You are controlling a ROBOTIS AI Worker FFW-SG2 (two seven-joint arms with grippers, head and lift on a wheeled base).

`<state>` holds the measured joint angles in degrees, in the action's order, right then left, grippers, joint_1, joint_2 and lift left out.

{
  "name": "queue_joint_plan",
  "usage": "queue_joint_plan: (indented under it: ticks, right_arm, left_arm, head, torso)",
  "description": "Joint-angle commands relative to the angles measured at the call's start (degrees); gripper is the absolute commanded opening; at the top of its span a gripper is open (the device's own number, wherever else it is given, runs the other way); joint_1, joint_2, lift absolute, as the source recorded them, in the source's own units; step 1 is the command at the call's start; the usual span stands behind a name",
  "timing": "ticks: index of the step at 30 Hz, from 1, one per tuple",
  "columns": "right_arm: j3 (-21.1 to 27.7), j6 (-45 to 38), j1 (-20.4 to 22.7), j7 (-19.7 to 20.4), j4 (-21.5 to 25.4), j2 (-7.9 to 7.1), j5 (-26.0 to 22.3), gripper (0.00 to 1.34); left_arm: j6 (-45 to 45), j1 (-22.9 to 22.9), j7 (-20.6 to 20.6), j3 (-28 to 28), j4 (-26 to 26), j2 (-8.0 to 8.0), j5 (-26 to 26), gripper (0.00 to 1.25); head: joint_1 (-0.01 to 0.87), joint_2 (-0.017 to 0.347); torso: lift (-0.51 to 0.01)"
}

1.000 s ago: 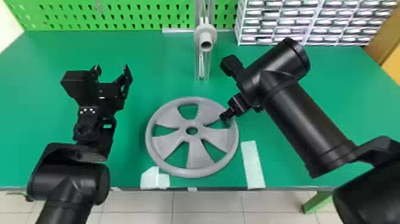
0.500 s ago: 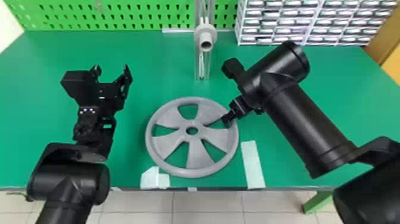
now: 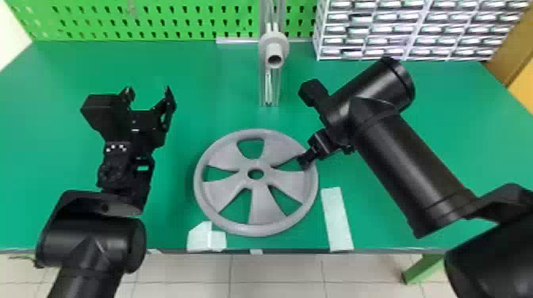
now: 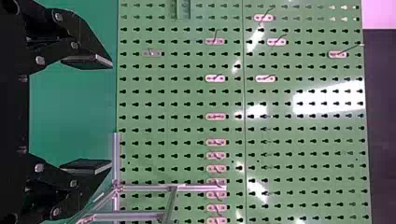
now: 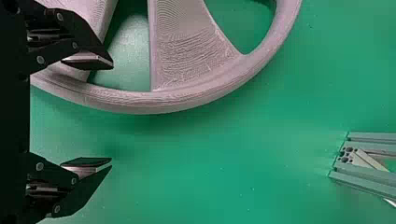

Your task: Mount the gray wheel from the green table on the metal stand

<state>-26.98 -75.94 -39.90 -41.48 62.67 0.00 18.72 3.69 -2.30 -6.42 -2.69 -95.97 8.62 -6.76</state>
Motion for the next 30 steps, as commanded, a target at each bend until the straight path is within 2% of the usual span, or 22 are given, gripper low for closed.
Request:
queue_joint_plan:
  ticks: [1,18,30]
  right_arm:
    - [0.3,0.0,0.1,0.0,0.0,0.05,-0.1,0.82]
    - [4.0,0.0,0.8,0.8,0.0,0.05,-0.2,0.81]
    - [2.7,0.2,0.7,1.5,0.0,0.05,0.1,0.81]
  left_arm:
    - [0.0,-0.1,0.0,0.1,0.0,0.08,0.0,0.75]
    - [0.3,0.0,0.0,0.1,0.0,-0.01,0.0,0.75]
    - [0.3,0.0,0.0,0.2,0.0,-0.01,0.0,0.75]
  head:
    - [0.867,0.052]
    - [0.867,0.052]
    - [0.867,0.052]
  torso:
    - [-0.1]
    - [-0.1]
    - [-0.1]
